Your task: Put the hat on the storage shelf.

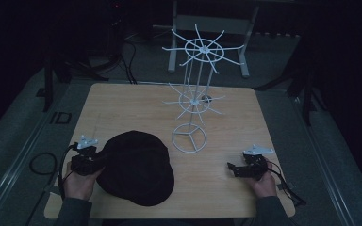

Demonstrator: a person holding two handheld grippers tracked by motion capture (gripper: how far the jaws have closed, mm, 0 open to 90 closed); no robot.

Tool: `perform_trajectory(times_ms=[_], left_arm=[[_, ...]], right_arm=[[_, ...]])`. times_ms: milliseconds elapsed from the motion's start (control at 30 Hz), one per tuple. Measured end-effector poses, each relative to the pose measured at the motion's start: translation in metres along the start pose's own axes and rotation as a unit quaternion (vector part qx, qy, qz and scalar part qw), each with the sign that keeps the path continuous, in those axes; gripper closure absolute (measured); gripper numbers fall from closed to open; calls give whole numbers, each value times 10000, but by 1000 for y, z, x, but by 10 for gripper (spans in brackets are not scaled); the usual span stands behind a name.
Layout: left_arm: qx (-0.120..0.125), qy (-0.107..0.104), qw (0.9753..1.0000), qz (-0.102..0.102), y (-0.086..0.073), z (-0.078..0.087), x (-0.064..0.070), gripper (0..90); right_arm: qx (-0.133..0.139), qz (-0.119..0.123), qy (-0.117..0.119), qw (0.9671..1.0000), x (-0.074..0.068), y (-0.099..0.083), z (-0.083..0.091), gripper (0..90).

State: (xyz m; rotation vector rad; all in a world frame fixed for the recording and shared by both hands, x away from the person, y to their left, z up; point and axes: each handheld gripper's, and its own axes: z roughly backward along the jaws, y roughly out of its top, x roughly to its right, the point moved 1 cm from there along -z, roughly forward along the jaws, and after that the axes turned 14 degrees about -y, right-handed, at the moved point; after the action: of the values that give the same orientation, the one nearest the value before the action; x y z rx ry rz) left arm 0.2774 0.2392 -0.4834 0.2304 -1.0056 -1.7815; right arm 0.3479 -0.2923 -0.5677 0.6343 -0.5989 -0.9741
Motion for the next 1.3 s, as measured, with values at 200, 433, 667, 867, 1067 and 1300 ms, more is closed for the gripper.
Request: perform_trajectory(times_ms=[200, 433, 667, 867, 1067, 1300], left_arm=[[81, -10, 9999, -143, 7, 4, 3, 760], [229, -23, 9991, -353, 18, 13, 6, 759], [369, 32, 9975, -598, 29, 21, 9, 758], [514, 8, 9960, -732, 35, 27, 10, 758], [720, -109, 9949, -697, 44, 35, 9, 757], [894, -243, 9929, -750, 52, 44, 9, 756]], right_arm=[[1, -6, -2, 10000, 0, 0, 0, 135], [0, -8, 1, 10000, 0, 0, 0, 135], [-2, -10, -2, 10000, 0, 0, 0, 135], [-3, -15, 2, 10000, 0, 0, 0, 136], [-4, -6, 2, 10000, 0, 0, 0, 135], [-3, -9, 3, 10000, 0, 0, 0, 135]])
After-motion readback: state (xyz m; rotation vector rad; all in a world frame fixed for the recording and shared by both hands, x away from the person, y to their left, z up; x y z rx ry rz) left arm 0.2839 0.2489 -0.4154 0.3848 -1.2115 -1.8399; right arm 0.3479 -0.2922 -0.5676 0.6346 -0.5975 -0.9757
